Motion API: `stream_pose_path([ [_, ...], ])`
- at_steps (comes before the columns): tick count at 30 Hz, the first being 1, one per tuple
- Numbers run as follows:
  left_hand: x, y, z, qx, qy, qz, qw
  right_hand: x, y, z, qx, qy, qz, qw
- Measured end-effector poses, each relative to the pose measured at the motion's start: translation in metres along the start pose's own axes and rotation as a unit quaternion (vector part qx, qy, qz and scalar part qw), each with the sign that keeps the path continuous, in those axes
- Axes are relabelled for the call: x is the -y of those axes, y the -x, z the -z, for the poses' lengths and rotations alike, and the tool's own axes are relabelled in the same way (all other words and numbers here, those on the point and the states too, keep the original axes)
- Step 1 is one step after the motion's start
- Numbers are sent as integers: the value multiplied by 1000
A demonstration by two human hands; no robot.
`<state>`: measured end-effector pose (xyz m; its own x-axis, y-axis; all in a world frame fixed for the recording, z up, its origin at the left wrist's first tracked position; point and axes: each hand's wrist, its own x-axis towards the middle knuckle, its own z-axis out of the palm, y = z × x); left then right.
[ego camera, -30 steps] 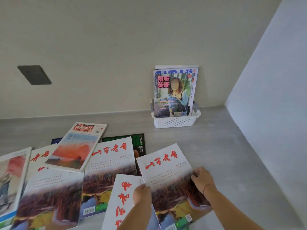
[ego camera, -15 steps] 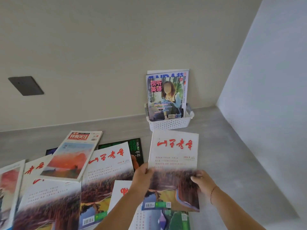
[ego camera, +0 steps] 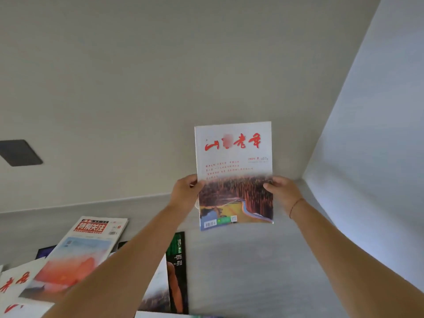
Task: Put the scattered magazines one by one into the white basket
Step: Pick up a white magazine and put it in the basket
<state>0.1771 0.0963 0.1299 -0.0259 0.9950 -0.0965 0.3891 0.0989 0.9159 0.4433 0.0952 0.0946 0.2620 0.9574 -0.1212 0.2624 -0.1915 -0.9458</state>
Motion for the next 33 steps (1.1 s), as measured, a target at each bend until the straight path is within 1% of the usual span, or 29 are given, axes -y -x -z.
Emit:
stream_pose_path([
  [3,-21,-36,-2,-65,18,-5,998,25,-37,2,-34,13,33,999],
  [7,-25,-69,-11,-86,4,-5,996,30,-71,-5,-50,55,54,996],
  [9,-16,-79,-18,-90,-11,5,996,23,-82,-10,-57,65,39,995],
  [13,11,-93,-32,-118,-17,37,992,-1,-96,-22,-50,43,-12,998],
  [19,42,-106,-49,-158,-19,99,982,-34,-103,-42,-38,5,-59,998],
  [23,52,-116,-52,-171,1,131,977,-43,-106,-47,-34,13,-67,997],
  [26,51,-123,-53,-178,15,126,976,-42,-108,-48,-48,40,-65,996],
  [29,49,-129,-52,-162,20,134,977,-41,-112,-52,-64,40,-65,995],
  [33,53,-127,-50,-141,26,141,980,-39,-108,-56,-65,116,-35,990],
])
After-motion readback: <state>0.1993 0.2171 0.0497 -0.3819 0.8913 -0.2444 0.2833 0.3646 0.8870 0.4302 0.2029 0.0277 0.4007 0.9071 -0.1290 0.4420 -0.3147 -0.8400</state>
